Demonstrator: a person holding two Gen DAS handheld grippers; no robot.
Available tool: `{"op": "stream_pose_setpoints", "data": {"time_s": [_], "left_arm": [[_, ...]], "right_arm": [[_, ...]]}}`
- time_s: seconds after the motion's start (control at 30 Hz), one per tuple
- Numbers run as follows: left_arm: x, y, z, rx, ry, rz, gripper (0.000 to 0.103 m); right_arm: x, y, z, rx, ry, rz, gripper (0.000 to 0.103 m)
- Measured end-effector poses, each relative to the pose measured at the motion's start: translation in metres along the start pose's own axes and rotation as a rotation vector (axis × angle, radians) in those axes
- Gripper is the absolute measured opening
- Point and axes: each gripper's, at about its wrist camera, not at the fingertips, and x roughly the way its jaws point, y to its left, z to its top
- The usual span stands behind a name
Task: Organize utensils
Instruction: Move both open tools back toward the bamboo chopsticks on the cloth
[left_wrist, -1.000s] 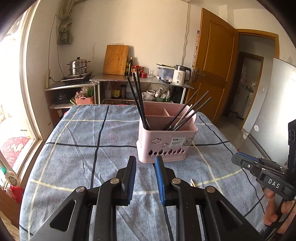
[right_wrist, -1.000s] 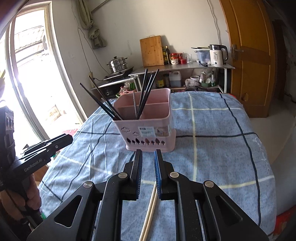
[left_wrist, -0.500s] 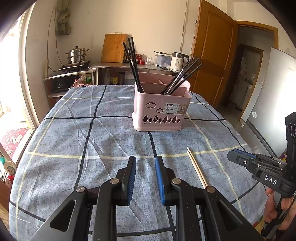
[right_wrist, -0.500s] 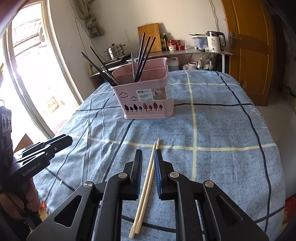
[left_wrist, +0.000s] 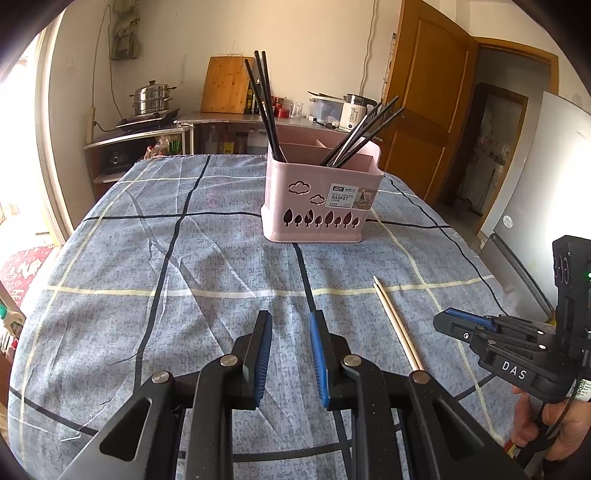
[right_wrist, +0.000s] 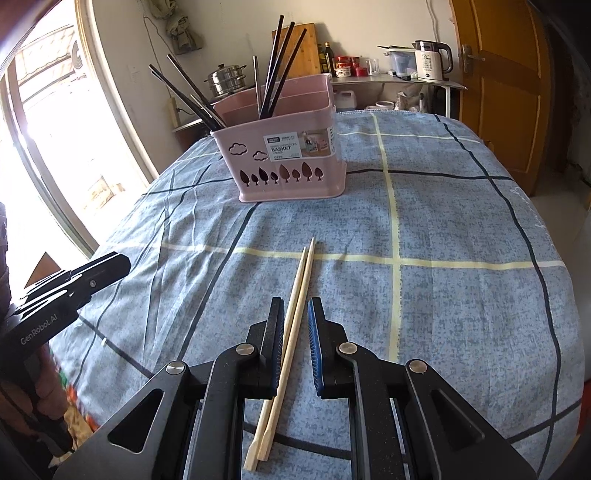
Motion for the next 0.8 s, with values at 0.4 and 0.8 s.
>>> {"op": "stream_pose_setpoints", "data": {"time_s": [0.4,0.8], "left_arm": [[0.01,-0.001,-0.002,-0.009,0.029,-0.017,0.021],[0.019,-0.005,-0.006,-0.016,0.055,-0.041,0.021]], "right_arm": [[0.033,0.0,-0.011,-0.015,0.094,-0.026,0.013],[0.034,0.003,-0.017,-0.024,0.105,-0.031,0.014]]}}
